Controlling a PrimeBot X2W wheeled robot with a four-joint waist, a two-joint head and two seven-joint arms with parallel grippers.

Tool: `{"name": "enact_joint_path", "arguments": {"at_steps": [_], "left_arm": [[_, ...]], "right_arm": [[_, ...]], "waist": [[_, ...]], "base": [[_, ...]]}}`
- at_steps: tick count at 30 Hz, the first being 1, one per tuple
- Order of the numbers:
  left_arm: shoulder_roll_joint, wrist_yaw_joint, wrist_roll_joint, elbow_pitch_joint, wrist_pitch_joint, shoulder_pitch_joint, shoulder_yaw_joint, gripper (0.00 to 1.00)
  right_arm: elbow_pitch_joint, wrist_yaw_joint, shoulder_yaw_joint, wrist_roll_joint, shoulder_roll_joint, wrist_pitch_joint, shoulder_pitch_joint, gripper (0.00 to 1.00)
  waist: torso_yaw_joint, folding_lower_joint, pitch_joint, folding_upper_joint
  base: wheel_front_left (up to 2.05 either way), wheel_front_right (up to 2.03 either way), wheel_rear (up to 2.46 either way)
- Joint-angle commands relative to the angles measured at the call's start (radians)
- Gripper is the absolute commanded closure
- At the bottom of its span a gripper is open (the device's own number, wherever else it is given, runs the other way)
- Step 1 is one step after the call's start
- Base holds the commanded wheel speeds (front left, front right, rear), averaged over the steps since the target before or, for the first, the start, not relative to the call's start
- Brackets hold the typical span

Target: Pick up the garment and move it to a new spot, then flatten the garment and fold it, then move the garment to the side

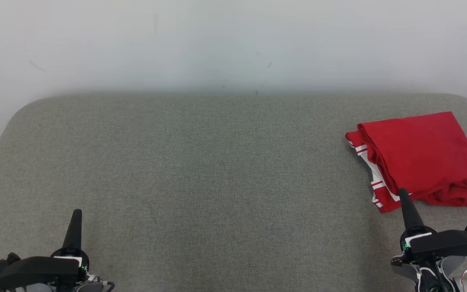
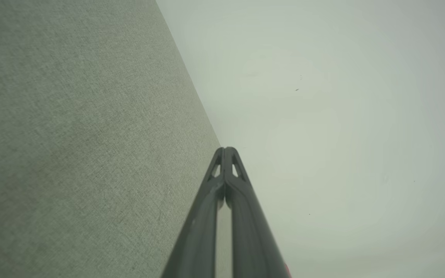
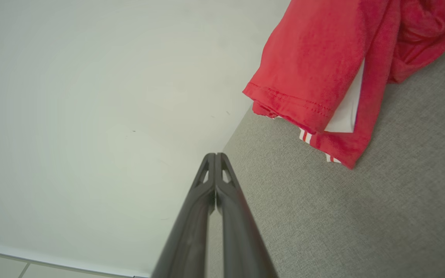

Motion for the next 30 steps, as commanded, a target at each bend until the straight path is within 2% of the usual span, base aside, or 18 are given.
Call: {"name": "enact_joint_path", "arguments": {"at_steps": [1,30], "left_arm": [[0.004,-0.002,-0.024,-0.005,0.006,-0.025,0.010,1.00],[-0.009,-0.008,-0.243,0.001,0.078,-0.060,0.064,1.00]], "right_arm": [[-0.007,0.000,0.000,0.024,-0.010,0.002,-0.021,1.00],[-0.001,0.000,0.006,0.264,-0.012,0.041,-0.047,1.00]], "waist": [[0.000,-0.0001,0.000,0.0000],[-0.001,-0.0001,0.004,0.0000]], "base": [[0.00,0.00,0.00],[0.00,0.00,0.00]]}}
